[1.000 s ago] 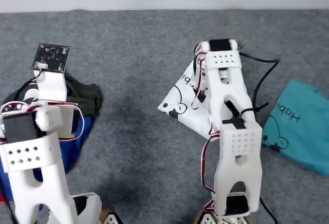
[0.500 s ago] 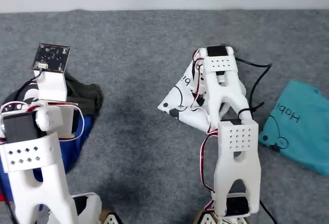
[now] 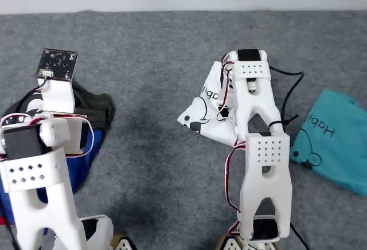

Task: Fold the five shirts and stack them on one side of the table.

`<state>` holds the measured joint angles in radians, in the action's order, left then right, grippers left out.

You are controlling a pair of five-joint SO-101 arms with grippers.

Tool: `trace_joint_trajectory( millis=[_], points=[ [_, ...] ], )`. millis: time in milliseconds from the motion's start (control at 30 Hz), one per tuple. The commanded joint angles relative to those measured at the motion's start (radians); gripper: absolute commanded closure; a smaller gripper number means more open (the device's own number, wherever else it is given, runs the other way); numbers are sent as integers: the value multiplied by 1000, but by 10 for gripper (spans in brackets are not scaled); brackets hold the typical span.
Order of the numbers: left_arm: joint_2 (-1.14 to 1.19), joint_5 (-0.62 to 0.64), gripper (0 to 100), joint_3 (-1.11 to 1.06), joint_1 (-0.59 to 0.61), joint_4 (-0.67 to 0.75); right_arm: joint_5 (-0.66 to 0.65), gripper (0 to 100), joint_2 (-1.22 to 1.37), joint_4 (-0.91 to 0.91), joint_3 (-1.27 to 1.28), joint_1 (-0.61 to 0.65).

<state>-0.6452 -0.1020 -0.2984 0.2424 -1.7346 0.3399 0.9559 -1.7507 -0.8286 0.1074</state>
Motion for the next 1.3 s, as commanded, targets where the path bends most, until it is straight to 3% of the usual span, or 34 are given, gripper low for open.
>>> trace_joint_trajectory(
  millis=[0,467,667,1033,1267],
  points=[
    [-21,-8,994,2,6,-20,-48,990,-65,-47,-26,-36],
    [-21,-8,994,1,6,-20,-180,991,-630,-45,308,-140],
    [-21,-8,994,1,6,-20,-290,991,-812,-44,371,-262],
    [-20,-6,994,1,6,-20,-548,991,-840,24,381,-568],
    [-15,-6,994,1,6,-20,-684,990,-832,127,397,-684]
  ],
)
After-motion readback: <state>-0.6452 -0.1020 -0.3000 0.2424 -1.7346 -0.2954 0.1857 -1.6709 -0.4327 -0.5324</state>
